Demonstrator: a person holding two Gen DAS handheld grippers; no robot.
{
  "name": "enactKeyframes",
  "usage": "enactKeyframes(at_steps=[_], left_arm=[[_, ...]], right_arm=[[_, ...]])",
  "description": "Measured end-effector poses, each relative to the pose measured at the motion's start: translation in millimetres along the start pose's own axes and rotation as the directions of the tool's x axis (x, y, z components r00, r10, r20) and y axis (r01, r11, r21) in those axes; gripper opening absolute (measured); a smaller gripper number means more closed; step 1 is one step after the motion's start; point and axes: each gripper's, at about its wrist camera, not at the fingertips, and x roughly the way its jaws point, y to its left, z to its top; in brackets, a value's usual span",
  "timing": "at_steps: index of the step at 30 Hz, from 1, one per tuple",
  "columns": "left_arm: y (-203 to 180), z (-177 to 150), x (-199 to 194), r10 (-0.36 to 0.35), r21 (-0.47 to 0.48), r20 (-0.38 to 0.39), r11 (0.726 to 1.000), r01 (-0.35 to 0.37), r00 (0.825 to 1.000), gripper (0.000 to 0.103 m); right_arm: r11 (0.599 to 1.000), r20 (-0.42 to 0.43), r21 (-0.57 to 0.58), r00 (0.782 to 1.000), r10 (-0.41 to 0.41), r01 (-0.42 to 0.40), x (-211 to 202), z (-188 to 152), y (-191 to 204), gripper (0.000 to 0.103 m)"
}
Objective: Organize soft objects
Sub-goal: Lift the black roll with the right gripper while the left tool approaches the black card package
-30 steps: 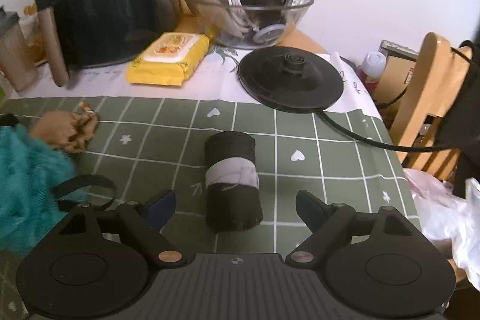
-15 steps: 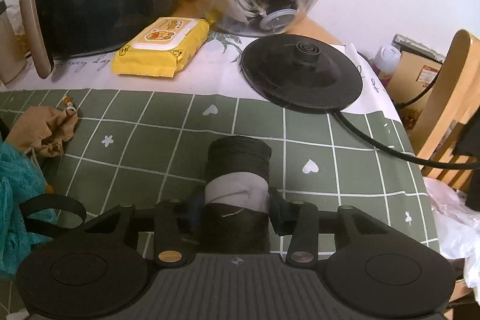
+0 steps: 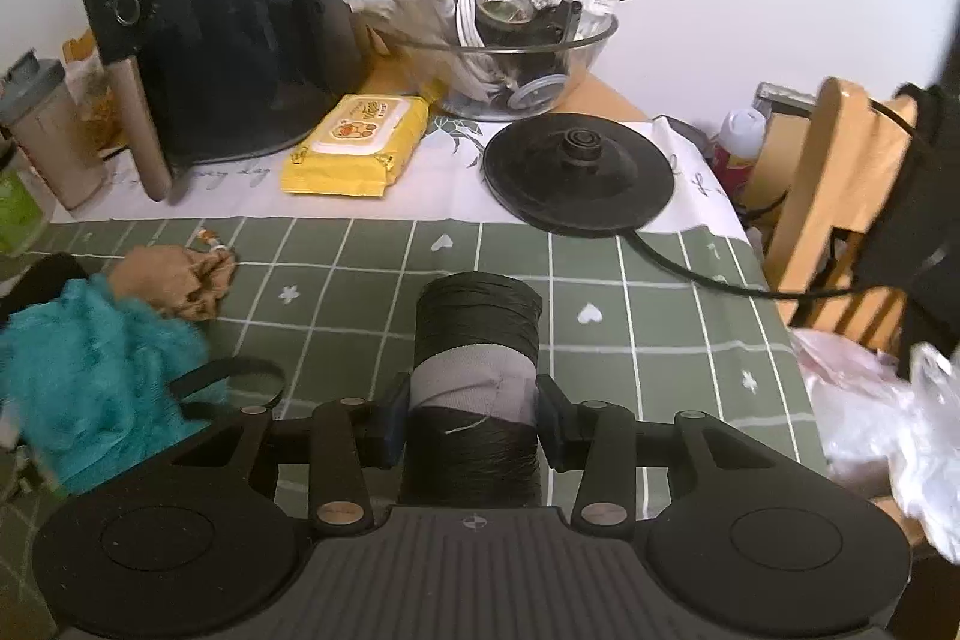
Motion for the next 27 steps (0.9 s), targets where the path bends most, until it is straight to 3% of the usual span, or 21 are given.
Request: enactKeyframes(at_steps=[14,27], left_arm=[[21.8,23.8,25.0,-0.110,0.050,-0.013,0.993,0.110,0.994,0.103],[34.3,40.0,74.7,-0.196,0.135,-0.049,0.970,0.201,0.979,0.103]], right_arm=[[0.996,-0.001,0.062,0.998,0.058,-0.057,-72.6,-40.6,24.3,0.045],[0.989,0.049,0.083,0.992,0.118,-0.122,-133.0,-48.4,62.5,0.045]])
